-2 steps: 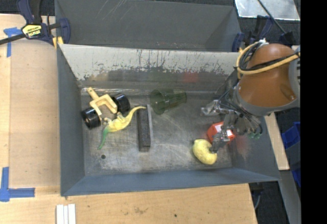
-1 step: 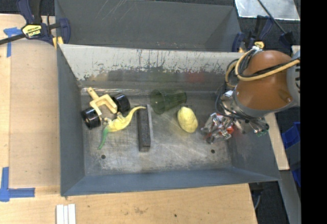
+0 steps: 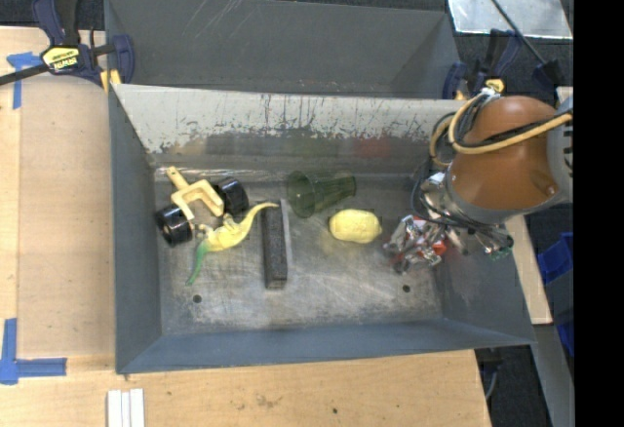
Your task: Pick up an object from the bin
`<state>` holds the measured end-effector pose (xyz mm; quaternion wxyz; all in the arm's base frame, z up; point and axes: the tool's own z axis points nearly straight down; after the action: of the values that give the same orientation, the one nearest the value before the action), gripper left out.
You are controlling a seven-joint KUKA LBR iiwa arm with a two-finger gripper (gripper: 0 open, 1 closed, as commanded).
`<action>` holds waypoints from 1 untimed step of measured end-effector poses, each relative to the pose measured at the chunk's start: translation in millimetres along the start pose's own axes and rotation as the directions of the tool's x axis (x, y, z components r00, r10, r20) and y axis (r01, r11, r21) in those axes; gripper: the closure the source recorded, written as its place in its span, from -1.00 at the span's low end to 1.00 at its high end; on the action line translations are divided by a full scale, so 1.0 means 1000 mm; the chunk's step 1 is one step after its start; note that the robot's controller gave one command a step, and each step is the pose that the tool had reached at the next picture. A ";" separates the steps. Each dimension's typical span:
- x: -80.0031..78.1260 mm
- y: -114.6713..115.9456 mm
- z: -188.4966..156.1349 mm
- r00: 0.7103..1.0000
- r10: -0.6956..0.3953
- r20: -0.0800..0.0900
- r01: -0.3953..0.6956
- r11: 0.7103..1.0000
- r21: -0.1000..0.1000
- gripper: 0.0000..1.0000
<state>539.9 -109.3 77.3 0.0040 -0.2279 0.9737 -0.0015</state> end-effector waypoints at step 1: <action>0.000 -0.001 -0.036 1.000 -0.014 -0.011 0.014 1.000 -0.009 1.00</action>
Offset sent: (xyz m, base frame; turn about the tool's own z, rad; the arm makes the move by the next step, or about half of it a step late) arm 0.0144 0.0094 0.1675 0.0210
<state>540.2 -110.5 113.4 -0.0024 -0.2348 0.9720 0.0017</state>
